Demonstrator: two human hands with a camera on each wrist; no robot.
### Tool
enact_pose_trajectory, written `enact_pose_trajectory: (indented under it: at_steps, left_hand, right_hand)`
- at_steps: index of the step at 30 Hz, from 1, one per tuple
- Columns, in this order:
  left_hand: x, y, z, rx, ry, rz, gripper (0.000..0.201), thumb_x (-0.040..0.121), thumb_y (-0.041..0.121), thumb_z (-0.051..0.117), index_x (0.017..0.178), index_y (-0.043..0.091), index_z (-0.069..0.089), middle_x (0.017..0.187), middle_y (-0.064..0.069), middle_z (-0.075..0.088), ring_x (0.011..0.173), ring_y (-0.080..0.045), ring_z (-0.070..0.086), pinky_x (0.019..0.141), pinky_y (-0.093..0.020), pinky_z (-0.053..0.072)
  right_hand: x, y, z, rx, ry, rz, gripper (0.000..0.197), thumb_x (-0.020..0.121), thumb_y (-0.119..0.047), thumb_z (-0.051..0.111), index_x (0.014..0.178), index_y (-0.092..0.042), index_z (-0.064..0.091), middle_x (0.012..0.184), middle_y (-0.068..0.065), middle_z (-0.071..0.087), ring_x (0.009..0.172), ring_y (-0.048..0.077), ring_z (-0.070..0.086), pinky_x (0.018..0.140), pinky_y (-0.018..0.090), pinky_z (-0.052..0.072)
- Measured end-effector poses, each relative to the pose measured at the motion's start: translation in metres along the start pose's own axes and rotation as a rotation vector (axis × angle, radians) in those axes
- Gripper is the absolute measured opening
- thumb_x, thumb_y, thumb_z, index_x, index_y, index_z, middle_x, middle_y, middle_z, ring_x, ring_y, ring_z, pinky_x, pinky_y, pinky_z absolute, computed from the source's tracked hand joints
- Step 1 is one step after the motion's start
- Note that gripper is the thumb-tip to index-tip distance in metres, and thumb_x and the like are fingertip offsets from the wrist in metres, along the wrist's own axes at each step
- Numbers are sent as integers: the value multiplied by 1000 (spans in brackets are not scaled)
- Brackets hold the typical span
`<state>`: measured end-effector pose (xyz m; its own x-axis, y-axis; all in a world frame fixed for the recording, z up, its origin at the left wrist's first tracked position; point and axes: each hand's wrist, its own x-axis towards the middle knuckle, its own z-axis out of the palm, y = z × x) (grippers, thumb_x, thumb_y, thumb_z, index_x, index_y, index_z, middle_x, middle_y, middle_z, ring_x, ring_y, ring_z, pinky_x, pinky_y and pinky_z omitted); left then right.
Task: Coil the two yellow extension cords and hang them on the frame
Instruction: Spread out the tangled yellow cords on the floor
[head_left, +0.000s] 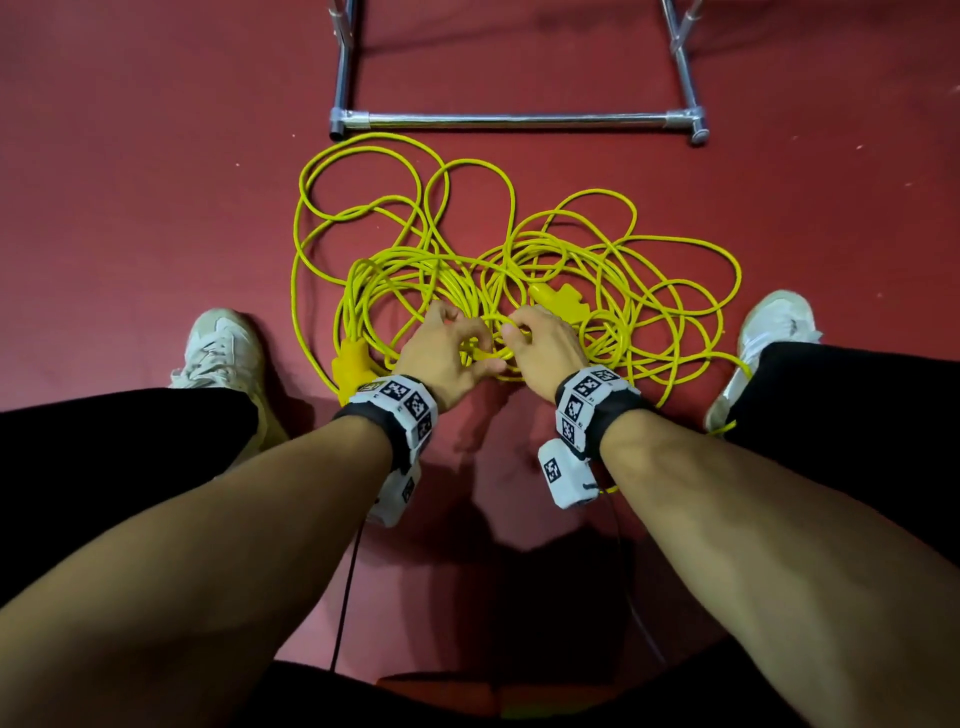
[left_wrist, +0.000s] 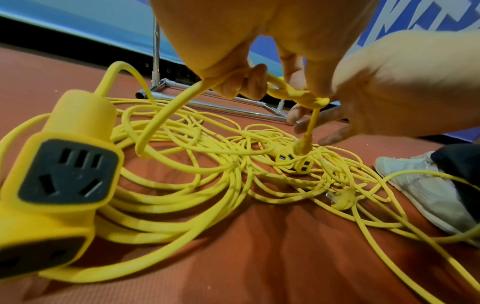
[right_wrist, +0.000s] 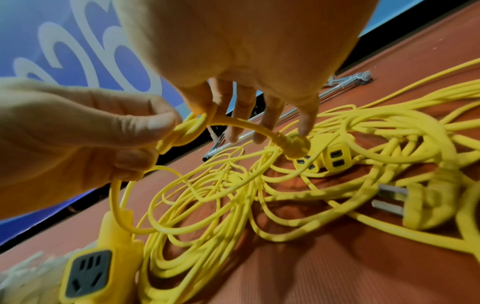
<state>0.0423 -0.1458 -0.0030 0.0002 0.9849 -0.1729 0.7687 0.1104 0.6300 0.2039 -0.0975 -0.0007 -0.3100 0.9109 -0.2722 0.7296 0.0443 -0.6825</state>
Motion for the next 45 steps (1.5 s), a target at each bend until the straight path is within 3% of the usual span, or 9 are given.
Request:
enact_pose_trajectory:
  at_steps: [11, 17, 20, 23, 26, 30, 33, 40, 45]
  left_hand:
    - [0, 27, -12, 104, 216, 66, 17, 97, 37, 60, 102, 24, 70, 135, 4, 48, 90, -27, 62, 67, -38, 47]
    - [3, 23, -12, -120, 364, 127, 24, 93, 34, 59, 93, 15, 74, 118, -4, 59, 93, -26, 62, 79, -43, 51]
    - [5, 22, -11, -210, 383, 105, 24, 92, 29, 61, 92, 9, 75, 104, -4, 59, 95, -26, 61, 84, -36, 48]
    - [6, 24, -13, -249, 360, 42, 26, 92, 30, 60, 95, 8, 74, 96, -2, 60, 93, -28, 61, 85, -32, 45]
    - [8, 33, -15, -178, 225, -6, 17, 97, 22, 59, 104, 10, 69, 105, -9, 61, 99, -32, 59, 86, -35, 43]
    - [12, 43, -20, -28, 114, 22, 25, 91, 39, 62, 106, 20, 67, 102, -3, 64, 98, -30, 60, 84, -37, 47]
    - [16, 50, -27, 71, 59, -28, 20, 95, 37, 63, 105, 20, 70, 105, -6, 68, 100, -32, 61, 78, -36, 46]
    - [16, 54, -25, 191, 74, -31, 20, 101, 27, 54, 110, 12, 64, 109, -11, 59, 104, -36, 58, 72, -37, 37]
    - [11, 55, -25, 169, 119, -57, 18, 101, 20, 50, 109, 7, 60, 110, -15, 54, 102, -38, 56, 71, -37, 31]
  right_hand:
    - [3, -13, -20, 126, 74, -12, 26, 102, -30, 45, 98, -10, 60, 87, 12, 63, 83, 29, 54, 71, 36, 40]
    - [8, -19, -22, 195, 55, 47, 29, 102, -29, 42, 92, -6, 56, 83, 15, 58, 85, 35, 54, 72, 39, 39]
    - [8, -18, -18, 244, 54, 75, 27, 99, -32, 41, 77, -21, 52, 72, 5, 58, 83, 35, 65, 75, 44, 52]
    - [9, -17, -18, 235, 92, 77, 29, 97, -38, 39, 71, -26, 47, 75, 6, 58, 83, 36, 63, 77, 48, 53]
    - [8, -21, -22, 208, 109, 74, 31, 102, -29, 38, 72, -24, 44, 76, 4, 53, 84, 33, 54, 70, 36, 37]
    - [9, -21, -23, 151, 75, 56, 25, 100, -28, 43, 92, -13, 61, 92, 10, 65, 90, 31, 52, 73, 34, 36]
    - [8, -22, -23, 135, 57, 37, 25, 99, -27, 45, 89, -12, 61, 86, 9, 62, 85, 31, 51, 70, 34, 35]
    - [9, -26, -20, 68, 66, 88, 28, 99, -31, 43, 84, -14, 59, 90, 8, 60, 91, 34, 51, 83, 44, 42]
    - [11, -22, -20, 135, 64, 85, 33, 101, -28, 44, 91, 0, 59, 100, 19, 60, 95, 36, 52, 76, 36, 36]
